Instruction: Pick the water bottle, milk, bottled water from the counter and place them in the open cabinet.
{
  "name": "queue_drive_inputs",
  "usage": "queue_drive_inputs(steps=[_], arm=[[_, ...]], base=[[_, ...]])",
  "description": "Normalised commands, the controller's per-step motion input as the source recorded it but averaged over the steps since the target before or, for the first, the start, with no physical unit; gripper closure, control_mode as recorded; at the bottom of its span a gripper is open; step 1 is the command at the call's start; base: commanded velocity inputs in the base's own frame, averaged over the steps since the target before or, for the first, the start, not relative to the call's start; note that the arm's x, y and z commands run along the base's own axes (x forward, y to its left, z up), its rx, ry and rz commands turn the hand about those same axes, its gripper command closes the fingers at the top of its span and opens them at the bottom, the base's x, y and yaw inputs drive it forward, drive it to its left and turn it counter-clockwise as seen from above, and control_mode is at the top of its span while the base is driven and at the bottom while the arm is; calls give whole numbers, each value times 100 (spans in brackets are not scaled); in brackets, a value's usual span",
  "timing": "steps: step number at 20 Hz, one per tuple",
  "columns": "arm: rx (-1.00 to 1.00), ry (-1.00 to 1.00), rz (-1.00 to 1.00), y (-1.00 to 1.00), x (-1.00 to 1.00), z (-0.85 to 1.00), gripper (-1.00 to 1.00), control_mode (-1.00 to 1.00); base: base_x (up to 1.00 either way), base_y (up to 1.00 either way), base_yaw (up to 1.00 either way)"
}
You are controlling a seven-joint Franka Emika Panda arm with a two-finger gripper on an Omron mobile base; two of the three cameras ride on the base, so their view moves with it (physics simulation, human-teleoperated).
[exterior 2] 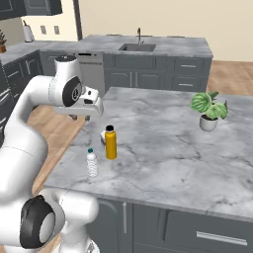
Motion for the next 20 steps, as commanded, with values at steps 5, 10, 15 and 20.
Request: queue_drive_inputs(steps=[5, 10, 15, 20], arm=[[1, -3, 0, -20, -13, -21, -100, -100], [8, 0, 9, -50, -15, -39, -100, -100], [12, -10, 24, -36, -33, -28, -100, -100], [2, -15, 36, 2, -40, -33, -100, -100]], base=[[0, 0, 0], [0, 0, 0], [0, 0, 0], [0, 0, 0]])
